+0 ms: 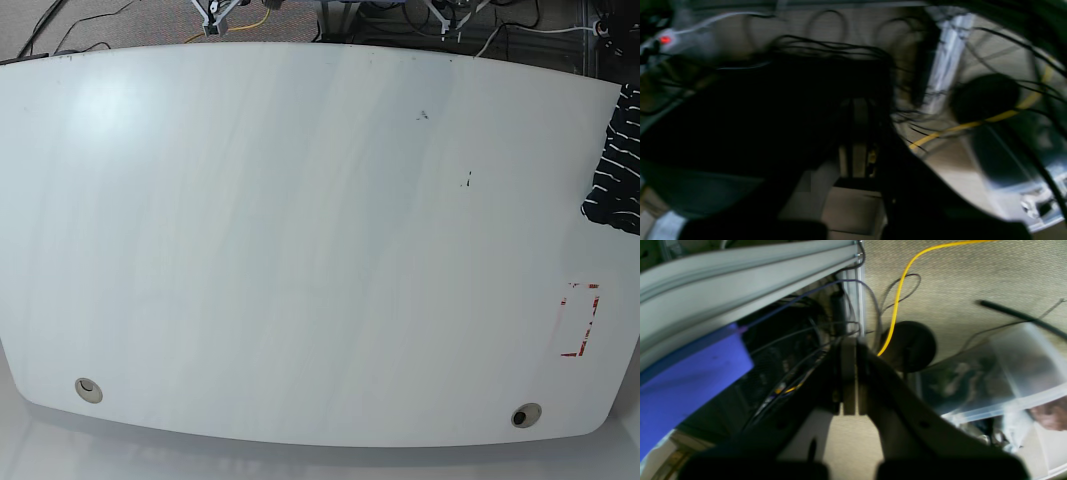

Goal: Layout the t-shirt on the table in an organized manner, then fold the t-shirt properly

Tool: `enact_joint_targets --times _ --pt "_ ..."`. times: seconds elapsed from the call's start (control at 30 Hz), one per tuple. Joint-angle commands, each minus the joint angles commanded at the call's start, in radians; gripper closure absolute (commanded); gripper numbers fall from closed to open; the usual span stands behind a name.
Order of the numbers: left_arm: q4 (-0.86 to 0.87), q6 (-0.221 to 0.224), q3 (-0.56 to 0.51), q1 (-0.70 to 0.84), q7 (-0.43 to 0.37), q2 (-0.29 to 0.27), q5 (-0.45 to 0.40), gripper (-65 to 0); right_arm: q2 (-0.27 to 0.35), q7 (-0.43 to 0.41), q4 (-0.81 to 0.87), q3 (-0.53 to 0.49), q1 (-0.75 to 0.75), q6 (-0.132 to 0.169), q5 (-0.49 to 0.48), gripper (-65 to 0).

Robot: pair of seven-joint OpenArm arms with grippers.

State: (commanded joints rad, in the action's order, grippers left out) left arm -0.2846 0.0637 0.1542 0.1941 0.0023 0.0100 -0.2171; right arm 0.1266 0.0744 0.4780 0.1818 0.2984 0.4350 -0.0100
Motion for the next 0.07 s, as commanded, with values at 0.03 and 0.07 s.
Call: enact_joint_targets --times 0.03,0.07 --pt "0.0 0.0 0.0 0.0 0.0 0.0 0.0 -0.3 -0.005 0.0 0.0 0.0 0.0 0.0 0.002 -0.6" --pt "0.0 0.0 0.0 0.0 0.0 -0.002 0.0 -0.3 -0.008 0.0 0.0 0.0 0.0 0.0 0.005 -0.6"
